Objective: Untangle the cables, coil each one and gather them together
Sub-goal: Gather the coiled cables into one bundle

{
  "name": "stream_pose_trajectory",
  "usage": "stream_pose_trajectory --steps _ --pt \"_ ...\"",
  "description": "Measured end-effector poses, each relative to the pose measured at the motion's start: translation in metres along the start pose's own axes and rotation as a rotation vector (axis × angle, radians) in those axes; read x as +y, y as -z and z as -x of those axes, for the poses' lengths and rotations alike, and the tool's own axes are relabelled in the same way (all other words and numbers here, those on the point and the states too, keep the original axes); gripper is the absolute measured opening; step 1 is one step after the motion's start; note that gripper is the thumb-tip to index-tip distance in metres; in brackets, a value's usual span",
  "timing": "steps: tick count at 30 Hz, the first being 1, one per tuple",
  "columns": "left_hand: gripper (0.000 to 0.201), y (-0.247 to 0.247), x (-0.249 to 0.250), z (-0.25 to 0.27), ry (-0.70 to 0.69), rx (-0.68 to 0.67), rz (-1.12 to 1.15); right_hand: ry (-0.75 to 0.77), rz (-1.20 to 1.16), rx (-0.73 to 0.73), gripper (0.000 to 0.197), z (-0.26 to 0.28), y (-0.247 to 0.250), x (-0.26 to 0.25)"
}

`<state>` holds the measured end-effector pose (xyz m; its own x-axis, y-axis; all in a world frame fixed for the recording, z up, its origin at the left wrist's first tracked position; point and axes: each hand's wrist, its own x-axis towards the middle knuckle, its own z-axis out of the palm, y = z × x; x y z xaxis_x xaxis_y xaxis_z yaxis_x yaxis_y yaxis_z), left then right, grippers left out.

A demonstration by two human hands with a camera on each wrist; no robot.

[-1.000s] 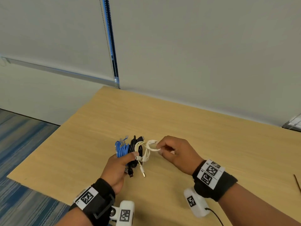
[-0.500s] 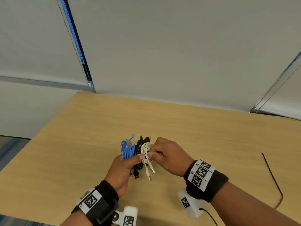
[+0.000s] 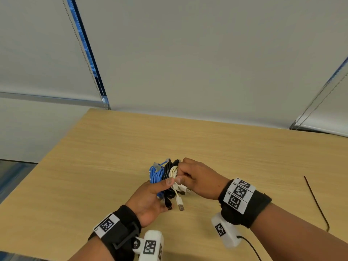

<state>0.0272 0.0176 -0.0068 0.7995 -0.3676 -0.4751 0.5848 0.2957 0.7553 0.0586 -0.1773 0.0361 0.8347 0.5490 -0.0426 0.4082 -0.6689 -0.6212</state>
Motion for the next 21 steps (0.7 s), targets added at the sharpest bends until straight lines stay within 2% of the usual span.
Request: stream_pose_trajectory --steps 3,6,10,16,18,21 --pt "0.036 -0.010 0.000 -0.007 -0.006 0.109 0.012 0.004 0.019 0.006 0.021 0.001 0.002 0.002" --pt "0.036 -0.021 0.002 -0.013 -0.055 0.088 -0.002 -0.007 -0.011 0.103 0.018 0.009 0.003 0.009" --pt "0.055 -0.027 -0.002 -0.025 -0.117 0.079 -0.087 -0.078 -0.093 0.179 0.013 0.028 0.004 0.020" --pt "0.038 -0.064 -0.028 -0.044 -0.077 0.019 -0.200 -0.263 -0.279 0.239 0.007 0.094 0.021 0.063" --pt "0.041 -0.079 -0.039 -0.049 -0.053 -0.010 -0.204 -0.349 -0.173 0.260 0.009 0.127 0.035 0.086" --pt "0.046 -0.100 -0.052 -0.052 -0.040 -0.042 -0.197 -0.539 0.167 0.209 0.019 0.187 0.056 0.128"
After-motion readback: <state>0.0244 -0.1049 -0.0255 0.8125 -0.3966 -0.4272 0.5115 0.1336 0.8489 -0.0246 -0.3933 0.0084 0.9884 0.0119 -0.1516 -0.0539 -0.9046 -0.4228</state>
